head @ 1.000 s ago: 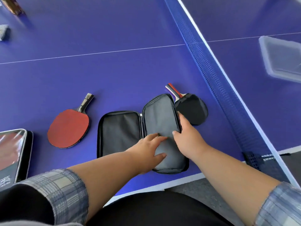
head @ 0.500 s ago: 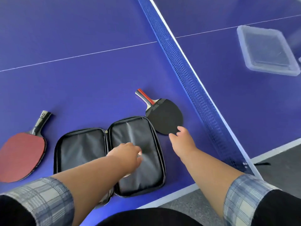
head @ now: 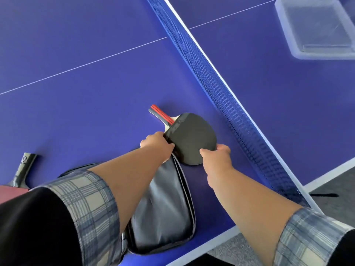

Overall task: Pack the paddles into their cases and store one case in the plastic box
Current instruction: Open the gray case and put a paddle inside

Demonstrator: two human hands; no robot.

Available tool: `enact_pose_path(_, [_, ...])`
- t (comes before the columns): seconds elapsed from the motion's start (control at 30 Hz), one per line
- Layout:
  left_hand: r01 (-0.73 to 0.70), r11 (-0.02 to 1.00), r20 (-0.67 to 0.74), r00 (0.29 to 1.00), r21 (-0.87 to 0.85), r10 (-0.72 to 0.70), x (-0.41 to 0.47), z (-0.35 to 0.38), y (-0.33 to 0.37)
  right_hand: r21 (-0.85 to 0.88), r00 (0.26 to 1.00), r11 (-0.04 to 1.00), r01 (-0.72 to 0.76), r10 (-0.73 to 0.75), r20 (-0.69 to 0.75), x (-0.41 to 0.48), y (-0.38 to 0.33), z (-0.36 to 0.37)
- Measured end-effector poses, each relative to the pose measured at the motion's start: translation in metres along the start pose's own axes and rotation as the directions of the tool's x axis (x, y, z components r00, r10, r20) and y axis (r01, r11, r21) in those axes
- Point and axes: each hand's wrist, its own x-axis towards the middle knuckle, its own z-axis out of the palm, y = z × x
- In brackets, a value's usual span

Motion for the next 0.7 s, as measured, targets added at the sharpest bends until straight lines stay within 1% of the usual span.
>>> enact_pose_path(0.07, [-0.02, 0.999, 0.008, 1.0, -0.037, 0.021, -0.003, -0.001, 0.004, 0.219, 0.998, 0.974, -0.055, 0.052, 0.022, -0.003, -0.008, -0.004])
enact_pose_path(0.13, [-0.046, 0.995, 0.008, 0.999, -0.085, 0.047, -0.003, -0.004, 0.004, 0.374, 0.998, 0.925, -0.063, 0.057, 0.027, -0.004, -0.017, -0.01])
enact_pose_path(0.23, [-0.092, 0.956, 0.016, 0.995, -0.279, 0.101, -0.012, -0.009, -0.003, 0.473, 1.0, 0.881, -0.015, 0.024, -0.012, -0.005, -0.034, -0.023])
enact_pose_path(0.3, [-0.132, 0.905, -0.035, 0.991, -0.405, 0.129, -0.019, -0.012, -0.008, 0.519, 1.0, 0.855, -0.001, 0.012, -0.019, -0.006, -0.047, -0.03])
enact_pose_path(0.33, [-0.146, 0.865, -0.08, 0.989, -0.481, 0.122, -0.025, -0.014, -0.011, 0.524, 1.0, 0.852, 0.02, -0.012, -0.017, -0.008, -0.054, -0.032])
enact_pose_path(0.37, [-0.133, 0.801, -0.123, 0.99, -0.584, 0.074, -0.031, -0.018, -0.015, 0.509, 0.999, 0.86, 0.047, -0.046, -0.014, -0.01, -0.06, -0.034])
enact_pose_path(0.4, [-0.073, 0.685, -0.129, 0.991, -0.725, -0.03, -0.036, -0.023, -0.02, 0.485, 0.997, 0.872, 0.071, -0.081, 0.0, -0.012, -0.066, -0.034])
enact_pose_path(0.43, [0.018, 0.491, -0.06, 0.988, -0.871, -0.142, -0.041, -0.03, -0.027, 0.449, 0.993, 0.889, 0.091, -0.114, 0.024, -0.015, -0.071, -0.033])
enact_pose_path(0.47, [0.106, 0.258, 0.052, 0.977, -0.96, -0.208, -0.046, -0.039, -0.036, 0.41, 0.988, 0.906, 0.108, -0.143, 0.056, -0.018, -0.075, -0.03])
enact_pose_path(0.5, [0.167, 0.06, 0.151, 0.964, -0.984, -0.22, -0.051, -0.047, -0.05, 0.359, 0.983, 0.926, 0.121, -0.163, 0.089, -0.022, -0.077, -0.027])
enact_pose_path(0.53, [0.21, -0.057, 0.217, 0.957, -0.976, -0.193, -0.055, -0.055, -0.067, 0.303, 0.978, 0.944, 0.131, -0.173, 0.117, -0.028, -0.079, -0.022])
enact_pose_path(0.57, [0.245, -0.097, 0.258, 0.954, -0.965, -0.156, -0.06, -0.061, -0.085, 0.234, 0.973, 0.961, 0.145, -0.181, 0.144, -0.034, -0.079, -0.016])
enact_pose_path(0.6, [0.277, -0.088, 0.286, 0.951, -0.957, -0.119, -0.066, -0.066, -0.105, 0.155, 0.965, 0.974, 0.168, -0.195, 0.176, -0.042, -0.078, -0.007])
enact_pose_path(0.63, [0.31, -0.037, 0.312, 0.948, -0.95, -0.07, -0.074, -0.068, -0.123, 0.067, 0.954, 0.978, 0.199, -0.209, 0.212, -0.049, -0.074, 0.002])
enact_pose_path(0.7, [0.348, 0.139, 0.354, 0.935, -0.927, 0.023, -0.092, -0.066, -0.154, -0.077, 0.932, 0.965, 0.251, -0.219, 0.29, -0.064, -0.063, 0.022])
